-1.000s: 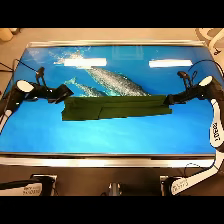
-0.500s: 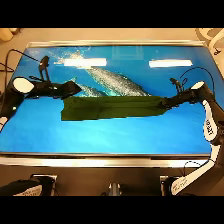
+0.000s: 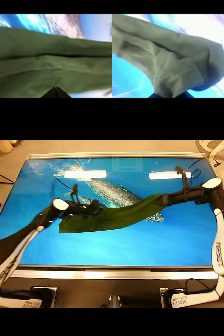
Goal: Fold the shirts.
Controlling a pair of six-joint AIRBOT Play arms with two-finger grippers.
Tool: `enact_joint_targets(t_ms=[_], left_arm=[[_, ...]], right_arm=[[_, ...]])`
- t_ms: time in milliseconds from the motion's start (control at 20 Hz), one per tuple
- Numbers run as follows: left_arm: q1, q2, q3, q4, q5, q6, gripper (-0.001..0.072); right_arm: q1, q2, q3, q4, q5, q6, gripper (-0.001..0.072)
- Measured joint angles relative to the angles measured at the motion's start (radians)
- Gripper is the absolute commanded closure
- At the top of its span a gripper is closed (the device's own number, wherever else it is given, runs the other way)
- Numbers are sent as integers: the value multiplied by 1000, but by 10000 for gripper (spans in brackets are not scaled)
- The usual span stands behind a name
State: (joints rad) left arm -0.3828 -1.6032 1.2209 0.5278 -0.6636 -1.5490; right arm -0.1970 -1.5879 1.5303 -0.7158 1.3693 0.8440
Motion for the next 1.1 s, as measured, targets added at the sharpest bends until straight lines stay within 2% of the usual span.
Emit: enact_joint_targets(t_ms=[250, 500, 600, 750, 950, 1100], left_arm=[[-153, -192, 45, -418, 56, 175, 688], [-245, -272, 119, -603, 70, 304, 693], [-220, -246, 126, -581, 53, 340, 693], [-113, -122, 114, -439, 25, 349, 693], [124, 123, 97, -199, -2, 294, 691], [329, 306, 93, -104, -43, 266, 691]], right_arm=[[90, 220, 0, 15, 40, 58, 698], [129, 326, 0, 8, 58, 134, 699], [136, 332, 0, 1, 51, 153, 699], [188, 303, 0, -5, -16, 169, 699], [360, 191, 0, 27, -194, 172, 699], [515, 57, 0, 92, -356, 161, 699]])
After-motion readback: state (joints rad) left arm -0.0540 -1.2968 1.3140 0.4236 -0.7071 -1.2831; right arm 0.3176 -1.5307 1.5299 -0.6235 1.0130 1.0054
